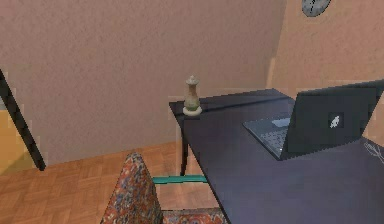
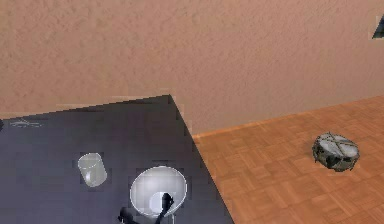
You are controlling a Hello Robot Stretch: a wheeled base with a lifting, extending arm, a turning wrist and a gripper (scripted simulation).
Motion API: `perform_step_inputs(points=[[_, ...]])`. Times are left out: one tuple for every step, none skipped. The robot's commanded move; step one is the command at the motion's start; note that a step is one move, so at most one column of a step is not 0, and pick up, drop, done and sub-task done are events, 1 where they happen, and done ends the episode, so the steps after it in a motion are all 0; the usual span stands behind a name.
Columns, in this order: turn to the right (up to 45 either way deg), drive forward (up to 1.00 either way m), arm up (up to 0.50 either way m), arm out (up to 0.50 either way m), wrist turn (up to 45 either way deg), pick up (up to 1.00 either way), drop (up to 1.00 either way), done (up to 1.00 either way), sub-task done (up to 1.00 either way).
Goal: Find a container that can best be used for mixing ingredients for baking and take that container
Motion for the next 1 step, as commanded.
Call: perform_step_inputs(points=[[0.0, 0.0, 0.0, 0.0, 0.0, 0.0, 0.0, 1.0, 0.0]])
